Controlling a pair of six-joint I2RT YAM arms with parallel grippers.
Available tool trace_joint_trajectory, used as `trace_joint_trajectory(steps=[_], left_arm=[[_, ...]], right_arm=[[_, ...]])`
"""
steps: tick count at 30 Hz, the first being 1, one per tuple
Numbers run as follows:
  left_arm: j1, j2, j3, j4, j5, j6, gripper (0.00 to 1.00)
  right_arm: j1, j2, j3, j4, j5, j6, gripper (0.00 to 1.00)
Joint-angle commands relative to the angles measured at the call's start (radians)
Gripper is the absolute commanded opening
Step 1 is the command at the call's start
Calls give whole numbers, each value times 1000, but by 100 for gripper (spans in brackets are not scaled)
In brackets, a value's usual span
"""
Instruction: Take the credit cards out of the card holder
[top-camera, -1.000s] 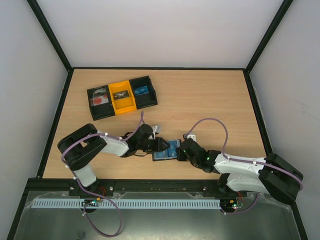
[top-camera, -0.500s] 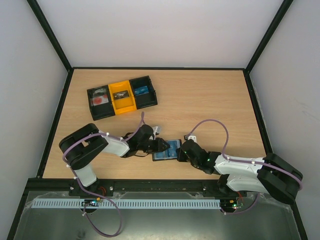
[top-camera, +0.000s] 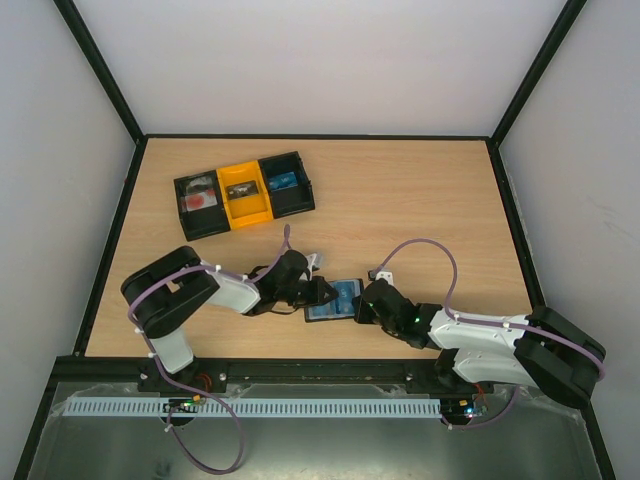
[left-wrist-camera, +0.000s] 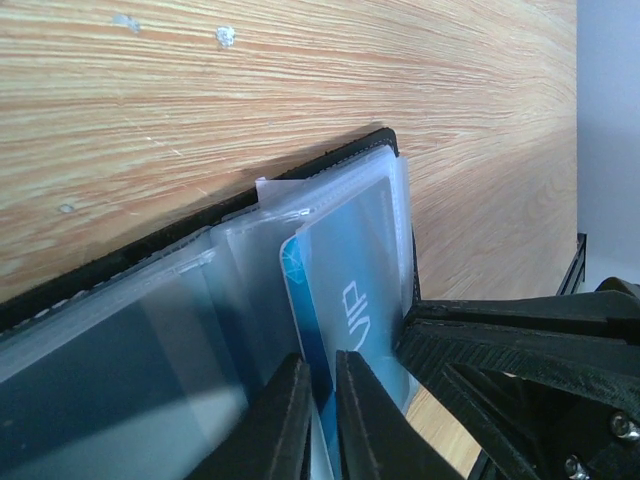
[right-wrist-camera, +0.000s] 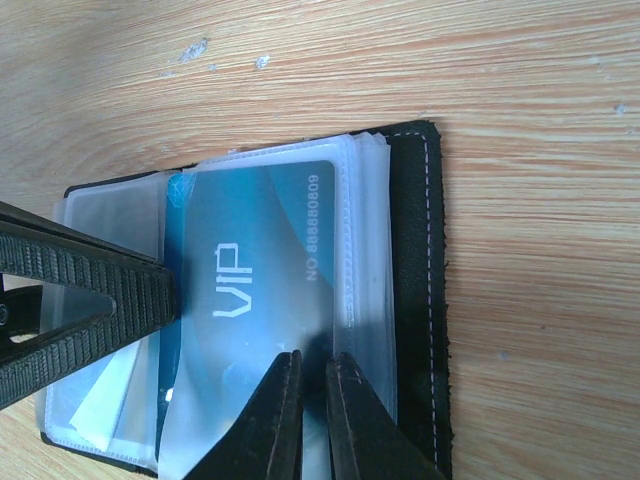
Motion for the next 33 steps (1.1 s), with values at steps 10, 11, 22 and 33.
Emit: trace_joint_trajectory(steps=[10, 11, 22, 33], left_arm=[[1, -4, 7, -13, 14, 31, 3], [6, -14, -4, -12, 12, 31, 3], [50, -109, -63, -50, 20, 51, 3], [61, -115, -96, 28, 54, 31, 13]], right_arm=[[-3, 2, -25, -21, 22, 10, 9], [-4, 0, -24, -25, 24, 9, 9], [-4, 2, -19, -34, 32, 6, 9], [-4, 31, -10, -14, 16, -7, 9]])
